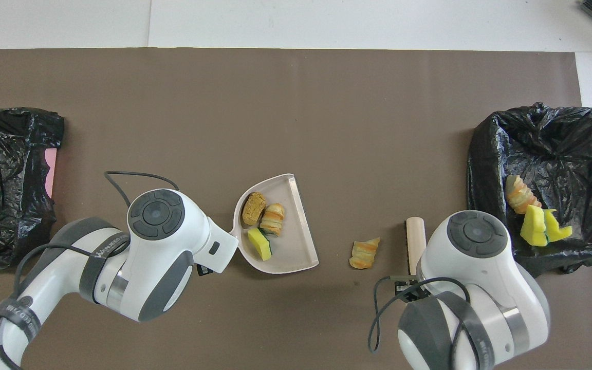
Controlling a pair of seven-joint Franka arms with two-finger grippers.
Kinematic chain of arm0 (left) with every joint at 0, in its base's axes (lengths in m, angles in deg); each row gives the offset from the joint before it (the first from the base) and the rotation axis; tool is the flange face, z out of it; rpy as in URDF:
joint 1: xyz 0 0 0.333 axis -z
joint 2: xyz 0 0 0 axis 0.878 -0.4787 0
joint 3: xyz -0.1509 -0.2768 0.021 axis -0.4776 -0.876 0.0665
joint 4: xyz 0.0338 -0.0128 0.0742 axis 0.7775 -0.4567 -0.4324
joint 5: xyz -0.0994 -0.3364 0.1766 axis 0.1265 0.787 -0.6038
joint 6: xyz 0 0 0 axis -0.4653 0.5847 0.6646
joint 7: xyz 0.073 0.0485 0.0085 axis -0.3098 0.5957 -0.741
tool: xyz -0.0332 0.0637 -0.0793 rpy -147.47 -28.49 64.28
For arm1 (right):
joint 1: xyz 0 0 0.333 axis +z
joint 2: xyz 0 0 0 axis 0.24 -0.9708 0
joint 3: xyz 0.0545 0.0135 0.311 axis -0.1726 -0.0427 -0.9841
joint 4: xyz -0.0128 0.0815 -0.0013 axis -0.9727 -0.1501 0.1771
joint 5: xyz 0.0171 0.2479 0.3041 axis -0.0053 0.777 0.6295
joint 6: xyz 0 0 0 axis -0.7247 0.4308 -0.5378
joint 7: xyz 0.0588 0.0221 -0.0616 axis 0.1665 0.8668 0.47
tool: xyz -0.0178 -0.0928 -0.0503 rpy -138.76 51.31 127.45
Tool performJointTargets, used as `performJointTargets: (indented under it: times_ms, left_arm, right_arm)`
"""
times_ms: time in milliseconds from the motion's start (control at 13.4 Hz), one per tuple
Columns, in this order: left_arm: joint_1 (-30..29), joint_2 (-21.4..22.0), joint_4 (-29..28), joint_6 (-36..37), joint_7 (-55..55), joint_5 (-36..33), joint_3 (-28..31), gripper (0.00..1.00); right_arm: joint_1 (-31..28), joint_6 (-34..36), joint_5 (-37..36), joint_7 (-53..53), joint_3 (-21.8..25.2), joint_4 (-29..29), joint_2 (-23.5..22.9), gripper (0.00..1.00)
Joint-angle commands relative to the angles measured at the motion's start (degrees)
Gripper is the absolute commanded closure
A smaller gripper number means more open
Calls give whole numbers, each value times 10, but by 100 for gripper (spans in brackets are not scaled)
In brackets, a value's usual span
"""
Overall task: Sweep and dump trash in bin
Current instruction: 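Sweep the last trash piece into the dustpan with the right gripper's brush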
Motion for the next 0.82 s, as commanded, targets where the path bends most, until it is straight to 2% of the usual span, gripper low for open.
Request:
performJointTargets:
  times_ms: [0,149,298,521,745]
  left_arm:
    - [3,8,-12,3,8,7,4,100]
    - [3,8,-12,3,8,7,4,100]
    - [3,8,-12,4,8,7,4,100]
    - [3,9,-12,5,8,7,3,100]
    - [3,9,-13,5,7,7,4,100]
  right_arm:
    - [41,-54,1,-93,-6,70,38,100]
    - [94,-111,31,-162,-6,69,12,100]
    - [139,-164,42,-167,-6,59,-17,100]
    - [147,-166,37,-153,-10,-35,-79,100]
    - [182,-167,44,-82,-15,-90,-124,100]
